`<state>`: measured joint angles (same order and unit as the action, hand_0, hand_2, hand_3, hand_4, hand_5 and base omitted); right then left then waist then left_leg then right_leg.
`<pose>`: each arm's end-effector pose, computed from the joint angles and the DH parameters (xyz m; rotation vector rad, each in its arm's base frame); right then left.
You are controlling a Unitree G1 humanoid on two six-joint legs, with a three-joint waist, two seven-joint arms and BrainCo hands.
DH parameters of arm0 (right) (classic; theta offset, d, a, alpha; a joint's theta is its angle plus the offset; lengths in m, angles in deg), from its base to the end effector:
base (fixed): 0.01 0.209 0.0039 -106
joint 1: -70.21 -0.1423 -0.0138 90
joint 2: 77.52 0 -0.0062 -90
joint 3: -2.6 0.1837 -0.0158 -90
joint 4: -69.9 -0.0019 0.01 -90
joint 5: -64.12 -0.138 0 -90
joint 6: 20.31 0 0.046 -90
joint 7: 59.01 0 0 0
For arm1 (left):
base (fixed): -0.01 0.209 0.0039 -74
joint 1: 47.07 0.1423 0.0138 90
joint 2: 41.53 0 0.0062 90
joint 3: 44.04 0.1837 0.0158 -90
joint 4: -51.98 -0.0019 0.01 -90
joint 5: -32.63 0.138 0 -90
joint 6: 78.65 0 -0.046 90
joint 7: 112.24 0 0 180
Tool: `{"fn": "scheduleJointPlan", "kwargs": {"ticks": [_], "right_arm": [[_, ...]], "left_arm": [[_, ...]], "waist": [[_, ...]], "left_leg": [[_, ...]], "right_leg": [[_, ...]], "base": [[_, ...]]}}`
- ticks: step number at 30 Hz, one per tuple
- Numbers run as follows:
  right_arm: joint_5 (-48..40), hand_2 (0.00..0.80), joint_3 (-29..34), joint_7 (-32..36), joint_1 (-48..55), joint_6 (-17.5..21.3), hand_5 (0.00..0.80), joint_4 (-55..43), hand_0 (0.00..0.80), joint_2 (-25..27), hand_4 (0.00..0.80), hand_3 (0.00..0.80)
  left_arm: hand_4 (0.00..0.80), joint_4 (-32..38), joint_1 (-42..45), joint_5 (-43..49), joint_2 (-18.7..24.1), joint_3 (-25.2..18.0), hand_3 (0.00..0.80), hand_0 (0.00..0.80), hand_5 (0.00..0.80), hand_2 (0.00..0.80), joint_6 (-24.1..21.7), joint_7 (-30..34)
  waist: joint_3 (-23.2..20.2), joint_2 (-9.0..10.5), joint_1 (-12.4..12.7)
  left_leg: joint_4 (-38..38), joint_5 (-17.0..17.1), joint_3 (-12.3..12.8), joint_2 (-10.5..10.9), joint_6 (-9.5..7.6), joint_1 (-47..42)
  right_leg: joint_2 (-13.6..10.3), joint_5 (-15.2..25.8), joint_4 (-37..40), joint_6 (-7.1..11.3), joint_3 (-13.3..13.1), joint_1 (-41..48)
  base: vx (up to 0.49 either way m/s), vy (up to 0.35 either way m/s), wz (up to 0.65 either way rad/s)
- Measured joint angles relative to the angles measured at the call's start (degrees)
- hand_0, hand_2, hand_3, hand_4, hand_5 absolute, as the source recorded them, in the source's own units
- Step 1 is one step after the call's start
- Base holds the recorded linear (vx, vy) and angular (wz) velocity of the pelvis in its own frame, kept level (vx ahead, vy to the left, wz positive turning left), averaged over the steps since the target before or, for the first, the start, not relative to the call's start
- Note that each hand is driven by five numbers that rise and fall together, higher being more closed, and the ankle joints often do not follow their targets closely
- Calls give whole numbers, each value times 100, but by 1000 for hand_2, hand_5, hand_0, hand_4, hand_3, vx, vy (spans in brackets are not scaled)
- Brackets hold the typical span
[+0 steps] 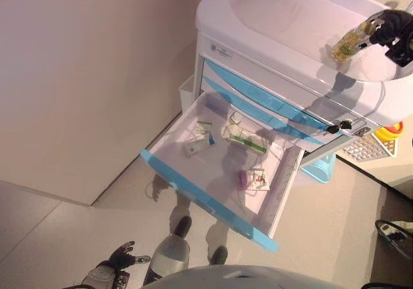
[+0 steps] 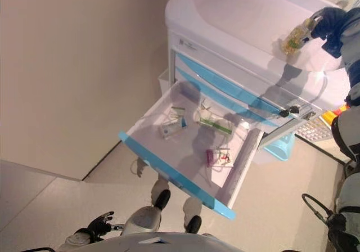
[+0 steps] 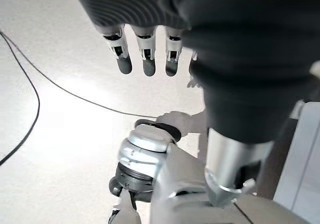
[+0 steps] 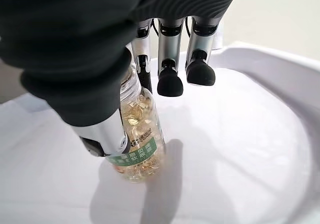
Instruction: Open the drawer and pick up the medicine
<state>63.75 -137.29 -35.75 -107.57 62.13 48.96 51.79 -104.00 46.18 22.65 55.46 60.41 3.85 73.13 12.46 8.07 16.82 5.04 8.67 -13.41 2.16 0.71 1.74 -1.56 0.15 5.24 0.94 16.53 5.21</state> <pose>0.3260 -0.3155 0.3325 -1.1293 0.2810 -0.1862 0.0679 0.2680 -0.0991 0.2921 1.1089 0.0087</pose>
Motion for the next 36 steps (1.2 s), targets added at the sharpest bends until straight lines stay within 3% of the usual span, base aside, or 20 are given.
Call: {"fn": "scheduleJointPlan", "kwargs": {"ticks": [6, 7, 8, 9, 24, 36], "right_arm": [[224, 800, -39, 258, -170, -28, 800, 20, 800, 1, 800, 800], [229, 718, -39, 288, -171, -28, 718, 24, 718, 1, 718, 718], [230, 144, -39, 318, -172, -28, 144, 28, 144, 1, 144, 144], [231, 0, -39, 316, -178, -29, 0, 31, 0, 1, 0, 0], [272, 0, -116, 160, -209, 26, 0, 58, 0, 1, 0, 0], [-4, 0, -83, -1132, -330, 221, 0, 54, 0, 32, 0, 0]], "left_arm": [[0, 224, -4, -16, 29, 1, 0, 0, 0, 0, -32, -34], [0, 230, -19, -16, 29, 0, 0, 0, 0, 0, -40, -40], [0, 232, -35, -17, 29, 0, 0, 0, 0, 0, -40, -56], [0, 238, -43, -19, 29, 2, 0, 0, 0, 0, -40, -65], [0, 344, -47, -129, 35, 5, 0, 0, 0, 0, -27, -70], [0, 335, -44, -125, 36, 10, 0, 0, 0, 0, -28, -54]], "waist": [[74, 31, 5], [74, 31, 2], [74, 31, 0], [74, 31, 0], [83, 32, -3], [83, 31, -16]], "left_leg": [[0, -16, -27, 25, 22, 12], [0, -16, -26, 24, 23, 10], [0, -17, -24, 21, 23, 10], [0, -17, -24, 20, 24, 9], [0, 3, 6, 14, -5, -7], [0, 4, 59, 6, -6, -30]], "right_leg": [[-15, 0, 0, 0, -26, 0], [-15, 0, 0, 0, -27, 1], [-13, 0, 0, 0, -31, 0], [-11, 0, 0, 0, -32, 0], [-9, 0, 0, 0, -61, 1], [-7, 1, 1, 0, -132, 1]], "base": [[6, -4, 2], [0, 0, 0], [0, 0, 0], [0, 0, 0], [0, 0, 0], [-20, -7, -1]]}}
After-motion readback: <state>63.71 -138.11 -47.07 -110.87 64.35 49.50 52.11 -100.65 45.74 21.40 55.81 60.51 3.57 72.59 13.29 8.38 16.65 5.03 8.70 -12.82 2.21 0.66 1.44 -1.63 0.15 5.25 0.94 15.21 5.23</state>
